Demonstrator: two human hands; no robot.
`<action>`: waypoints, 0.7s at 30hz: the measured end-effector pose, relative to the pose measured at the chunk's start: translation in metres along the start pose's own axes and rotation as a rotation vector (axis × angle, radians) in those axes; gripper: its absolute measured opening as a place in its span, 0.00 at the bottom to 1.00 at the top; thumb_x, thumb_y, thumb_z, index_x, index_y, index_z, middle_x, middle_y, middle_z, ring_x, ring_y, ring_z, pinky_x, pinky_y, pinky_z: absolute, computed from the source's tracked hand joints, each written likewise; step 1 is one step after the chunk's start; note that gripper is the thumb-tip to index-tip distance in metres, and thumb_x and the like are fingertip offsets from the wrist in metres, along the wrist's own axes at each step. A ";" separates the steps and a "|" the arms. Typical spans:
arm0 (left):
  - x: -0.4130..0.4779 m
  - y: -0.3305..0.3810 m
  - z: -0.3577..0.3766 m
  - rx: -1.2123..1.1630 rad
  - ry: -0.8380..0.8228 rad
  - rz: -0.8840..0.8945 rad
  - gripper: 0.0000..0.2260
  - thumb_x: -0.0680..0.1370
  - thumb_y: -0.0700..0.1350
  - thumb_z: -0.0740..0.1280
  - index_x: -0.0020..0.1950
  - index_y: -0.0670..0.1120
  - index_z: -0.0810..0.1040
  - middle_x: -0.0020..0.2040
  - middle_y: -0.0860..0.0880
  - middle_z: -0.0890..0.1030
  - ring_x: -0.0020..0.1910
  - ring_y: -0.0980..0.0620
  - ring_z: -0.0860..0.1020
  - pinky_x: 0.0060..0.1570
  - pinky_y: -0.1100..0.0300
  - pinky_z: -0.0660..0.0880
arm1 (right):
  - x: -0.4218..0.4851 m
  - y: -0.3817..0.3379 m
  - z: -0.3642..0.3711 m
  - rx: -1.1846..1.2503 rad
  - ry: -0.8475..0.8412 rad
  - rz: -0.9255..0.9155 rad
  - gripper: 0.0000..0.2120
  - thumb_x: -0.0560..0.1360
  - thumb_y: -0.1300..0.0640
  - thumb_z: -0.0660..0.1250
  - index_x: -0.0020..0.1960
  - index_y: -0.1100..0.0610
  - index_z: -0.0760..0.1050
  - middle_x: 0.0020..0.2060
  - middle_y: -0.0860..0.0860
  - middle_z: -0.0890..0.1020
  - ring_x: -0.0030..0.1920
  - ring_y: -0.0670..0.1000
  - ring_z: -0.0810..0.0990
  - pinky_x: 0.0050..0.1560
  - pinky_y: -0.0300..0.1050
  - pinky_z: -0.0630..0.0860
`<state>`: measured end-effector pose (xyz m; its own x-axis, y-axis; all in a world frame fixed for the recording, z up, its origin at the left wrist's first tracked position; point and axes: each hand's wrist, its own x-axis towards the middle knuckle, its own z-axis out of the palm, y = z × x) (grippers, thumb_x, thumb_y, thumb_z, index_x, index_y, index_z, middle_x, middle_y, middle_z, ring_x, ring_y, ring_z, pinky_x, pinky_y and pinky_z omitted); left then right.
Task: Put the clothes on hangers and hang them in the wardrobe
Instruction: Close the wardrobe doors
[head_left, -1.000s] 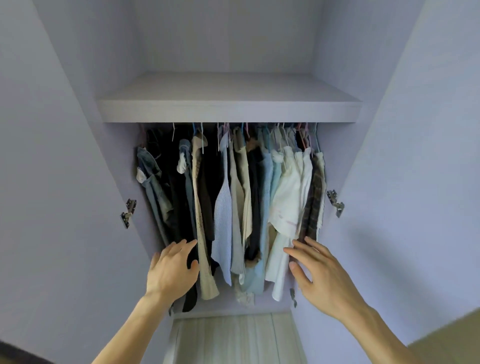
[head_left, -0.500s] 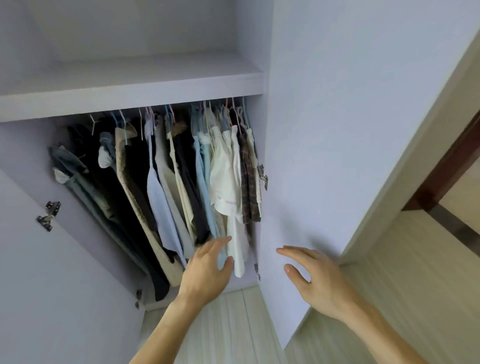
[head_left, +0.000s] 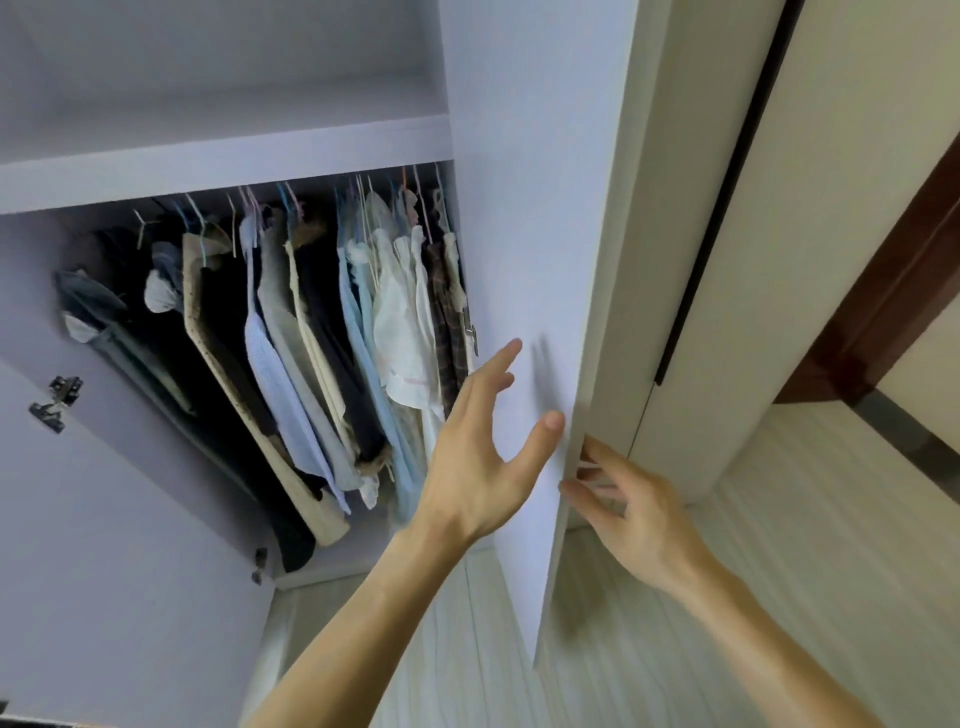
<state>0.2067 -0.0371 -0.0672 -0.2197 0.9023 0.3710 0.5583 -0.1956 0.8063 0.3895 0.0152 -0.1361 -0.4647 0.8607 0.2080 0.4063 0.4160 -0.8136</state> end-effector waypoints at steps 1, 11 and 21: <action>0.003 0.006 0.000 0.005 0.006 0.021 0.31 0.78 0.59 0.67 0.78 0.60 0.60 0.73 0.63 0.67 0.69 0.65 0.69 0.62 0.73 0.64 | 0.001 0.002 0.003 0.009 -0.010 -0.006 0.18 0.79 0.50 0.67 0.66 0.34 0.71 0.52 0.30 0.81 0.54 0.37 0.81 0.58 0.37 0.77; 0.012 0.017 -0.005 0.136 0.186 0.175 0.32 0.74 0.55 0.72 0.75 0.59 0.64 0.67 0.64 0.73 0.59 0.63 0.77 0.54 0.68 0.75 | 0.003 0.004 0.039 0.049 0.074 -0.116 0.22 0.80 0.50 0.66 0.72 0.37 0.67 0.51 0.37 0.80 0.49 0.42 0.83 0.52 0.33 0.77; -0.020 -0.013 -0.082 0.296 0.371 0.020 0.16 0.74 0.51 0.71 0.62 0.57 0.77 0.47 0.65 0.79 0.42 0.63 0.82 0.40 0.73 0.74 | 0.044 -0.037 0.107 -0.078 0.025 -0.291 0.34 0.73 0.33 0.65 0.75 0.42 0.61 0.73 0.38 0.64 0.65 0.33 0.67 0.56 0.30 0.71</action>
<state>0.1382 -0.0843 -0.0473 -0.4476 0.6907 0.5680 0.7572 -0.0451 0.6516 0.2696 0.0060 -0.1548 -0.5516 0.7084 0.4403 0.3182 0.6667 -0.6739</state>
